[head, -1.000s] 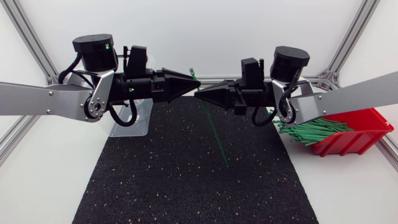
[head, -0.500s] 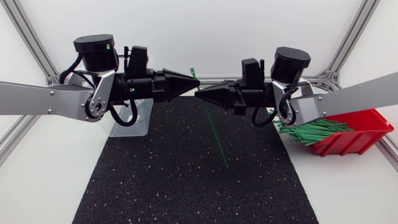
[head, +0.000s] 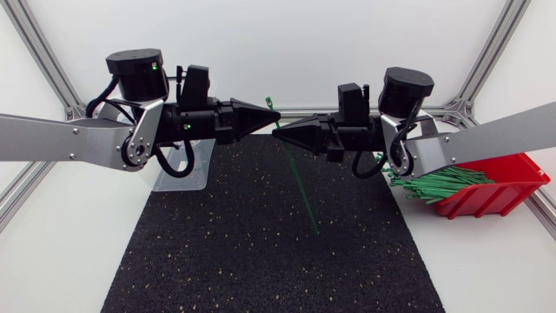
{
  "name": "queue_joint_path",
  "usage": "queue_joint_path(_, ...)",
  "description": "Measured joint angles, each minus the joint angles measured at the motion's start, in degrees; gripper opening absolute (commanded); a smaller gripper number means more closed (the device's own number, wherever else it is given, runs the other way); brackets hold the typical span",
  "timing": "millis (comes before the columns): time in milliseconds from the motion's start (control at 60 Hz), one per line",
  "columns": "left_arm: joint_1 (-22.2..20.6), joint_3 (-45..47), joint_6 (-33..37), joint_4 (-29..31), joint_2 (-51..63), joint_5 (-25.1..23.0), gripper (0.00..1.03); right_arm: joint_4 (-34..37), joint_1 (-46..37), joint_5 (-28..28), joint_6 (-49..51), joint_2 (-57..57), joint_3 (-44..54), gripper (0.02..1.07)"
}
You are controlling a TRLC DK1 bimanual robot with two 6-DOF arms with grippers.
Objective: Take a green cable tie from the red box, thread the tail through the head to close it, then place it in the transparent bin on the left.
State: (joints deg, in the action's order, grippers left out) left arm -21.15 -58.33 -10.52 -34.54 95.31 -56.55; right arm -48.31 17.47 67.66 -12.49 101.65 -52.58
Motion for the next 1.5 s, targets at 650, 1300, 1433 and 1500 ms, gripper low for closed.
queue_joint_path(650,3.3,-8.4,4.4,19.1,-1.4,0.0,0.03,1.4,-0.9,-0.9,1.2,-2.0,0.2,0.81)
queue_joint_path(1300,4.3,-11.5,13.9,35.8,-9.0,3.2,0.03,40.5,1.8,-35.7,42.8,-14.0,0.9,1.03)
queue_joint_path(1433,4.3,-11.6,15.4,40.1,-10.3,5.0,0.03,41.3,5.5,-45.9,45.7,-16.0,2.8,1.03)
queue_joint_path(1500,4.2,-12.5,15.8,43.1,-10.3,6.0,0.03,41.4,7.2,-49.2,47.0,-17.2,4.2,1.03)
